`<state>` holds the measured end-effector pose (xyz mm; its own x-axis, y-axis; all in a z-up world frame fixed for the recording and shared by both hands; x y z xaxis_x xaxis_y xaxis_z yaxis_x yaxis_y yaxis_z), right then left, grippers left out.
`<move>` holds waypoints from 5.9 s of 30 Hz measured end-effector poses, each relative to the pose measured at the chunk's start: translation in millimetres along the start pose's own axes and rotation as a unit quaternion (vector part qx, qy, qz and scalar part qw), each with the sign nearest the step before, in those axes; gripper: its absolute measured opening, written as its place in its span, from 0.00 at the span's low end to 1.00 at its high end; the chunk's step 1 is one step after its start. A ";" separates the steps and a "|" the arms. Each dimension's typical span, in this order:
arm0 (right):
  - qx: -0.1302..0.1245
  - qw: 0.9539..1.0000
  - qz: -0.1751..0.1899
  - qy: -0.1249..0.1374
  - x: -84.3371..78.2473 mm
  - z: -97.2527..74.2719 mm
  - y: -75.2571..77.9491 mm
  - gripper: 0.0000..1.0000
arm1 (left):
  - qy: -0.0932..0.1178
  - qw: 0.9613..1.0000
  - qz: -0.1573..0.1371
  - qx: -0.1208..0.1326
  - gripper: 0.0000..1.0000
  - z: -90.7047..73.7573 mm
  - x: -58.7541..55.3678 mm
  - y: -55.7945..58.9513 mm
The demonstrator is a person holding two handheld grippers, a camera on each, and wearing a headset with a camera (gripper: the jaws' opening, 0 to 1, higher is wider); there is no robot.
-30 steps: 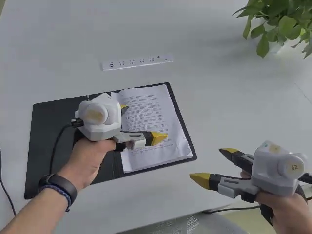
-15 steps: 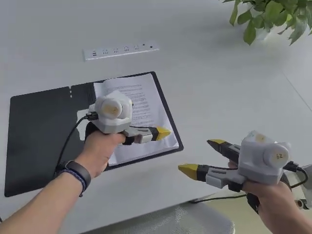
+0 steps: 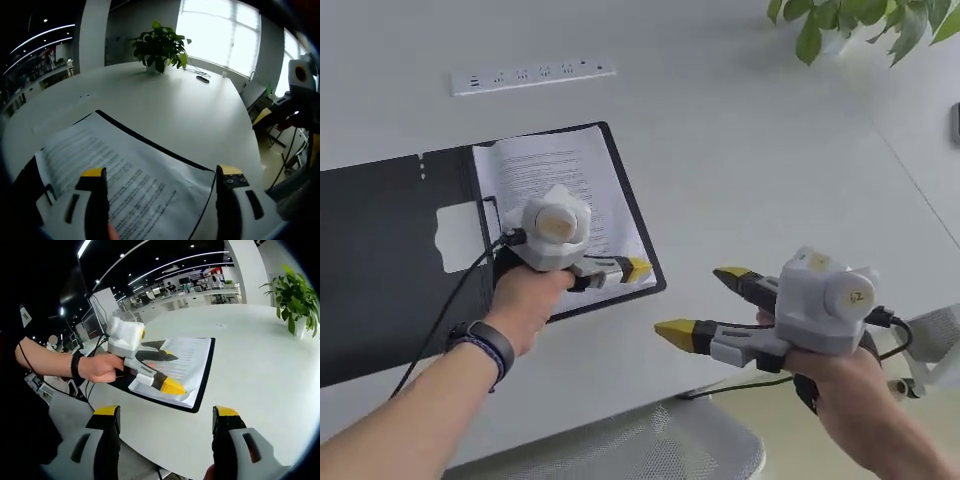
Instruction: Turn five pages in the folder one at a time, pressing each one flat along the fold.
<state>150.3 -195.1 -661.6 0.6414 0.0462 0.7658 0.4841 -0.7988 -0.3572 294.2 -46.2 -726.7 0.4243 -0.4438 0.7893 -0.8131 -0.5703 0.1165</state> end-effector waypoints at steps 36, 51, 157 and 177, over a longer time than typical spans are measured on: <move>0.021 1.000 -0.001 -0.007 8.6 23.1 17.0 0.72 | -0.005 0.999 0.037 0.036 0.71 13.1 -19.8 -7.2; 0.018 1.000 0.008 -0.004 3.5 18.0 18.3 0.72 | 0.007 1.000 0.020 0.014 0.75 12.8 -23.0 13.6; 0.062 0.968 0.231 0.079 39.9 128.9 45.1 0.00 | 0.024 0.999 -0.031 0.030 0.79 -53.2 -23.8 -6.0; 0.131 0.962 0.217 0.104 66.4 139.5 -2.1 0.00 | 0.031 0.996 -0.042 0.079 0.81 -122.1 -50.4 -46.8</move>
<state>274.9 -106.7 -684.6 0.6967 -0.4012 0.5947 0.3479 -0.5361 -0.7691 262.2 87.3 -698.3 0.4593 -0.3486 0.8171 -0.7007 -0.7075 0.0921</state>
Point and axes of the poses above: the centre of the closed fingertips' face, and the gripper's own axes: z roughly forward along the fingers, y roughly to its right, x roughly out of its top, the point moved 9 cm from there along -z, roughly backward along the fingers, and after that the axes turned 3 degrees about x, right-handed, at the moved point
